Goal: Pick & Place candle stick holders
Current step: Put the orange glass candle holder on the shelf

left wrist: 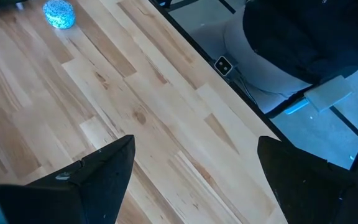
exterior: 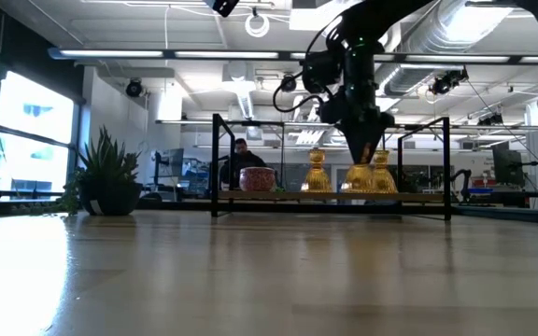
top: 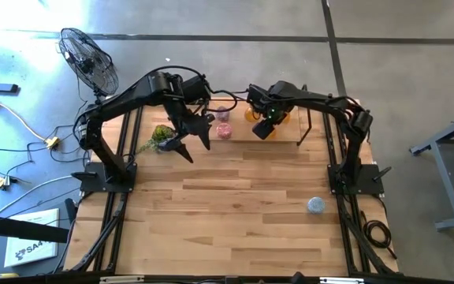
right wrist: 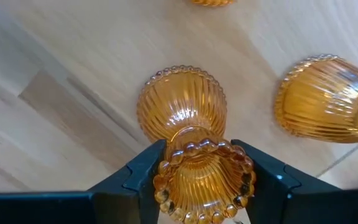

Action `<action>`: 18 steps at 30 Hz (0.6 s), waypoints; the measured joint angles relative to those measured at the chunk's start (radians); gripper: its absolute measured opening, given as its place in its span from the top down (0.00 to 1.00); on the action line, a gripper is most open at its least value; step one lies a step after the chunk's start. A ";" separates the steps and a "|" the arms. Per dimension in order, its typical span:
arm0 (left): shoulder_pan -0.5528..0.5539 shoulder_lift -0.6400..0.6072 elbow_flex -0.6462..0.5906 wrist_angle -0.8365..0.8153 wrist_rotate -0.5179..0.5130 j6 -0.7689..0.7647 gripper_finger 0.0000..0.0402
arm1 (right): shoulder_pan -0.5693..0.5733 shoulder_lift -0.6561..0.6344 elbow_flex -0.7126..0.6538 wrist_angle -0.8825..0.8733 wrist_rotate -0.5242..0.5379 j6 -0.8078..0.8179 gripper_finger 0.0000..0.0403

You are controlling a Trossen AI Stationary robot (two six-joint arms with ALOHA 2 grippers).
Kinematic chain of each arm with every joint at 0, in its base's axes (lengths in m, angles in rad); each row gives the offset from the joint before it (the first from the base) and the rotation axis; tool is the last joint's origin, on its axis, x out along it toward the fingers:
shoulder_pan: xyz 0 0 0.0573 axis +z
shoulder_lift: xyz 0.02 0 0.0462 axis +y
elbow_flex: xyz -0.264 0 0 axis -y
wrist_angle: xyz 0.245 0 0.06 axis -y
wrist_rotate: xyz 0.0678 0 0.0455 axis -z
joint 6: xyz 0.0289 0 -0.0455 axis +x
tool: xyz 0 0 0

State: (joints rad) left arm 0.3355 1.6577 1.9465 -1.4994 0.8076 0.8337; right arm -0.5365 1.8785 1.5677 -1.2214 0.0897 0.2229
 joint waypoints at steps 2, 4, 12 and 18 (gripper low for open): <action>0.000 0.000 0.000 0.000 0.000 0.000 0.17 | 0.000 -0.001 0.000 -0.004 0.021 0.001 0.58; 0.000 0.000 0.000 0.000 0.001 0.000 0.17 | 0.000 -0.001 0.000 -0.014 0.043 0.001 0.58; 0.000 0.000 0.000 0.000 0.003 0.000 0.17 | 0.000 -0.001 0.000 -0.028 0.060 0.001 0.58; 0.000 0.000 0.000 0.000 0.003 0.000 0.17 | 0.001 -0.001 0.000 -0.036 0.093 -0.005 0.58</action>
State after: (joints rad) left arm 0.3355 1.6577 1.9465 -1.4994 0.8106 0.8333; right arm -0.5359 1.8774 1.5677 -1.2569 0.1825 0.2176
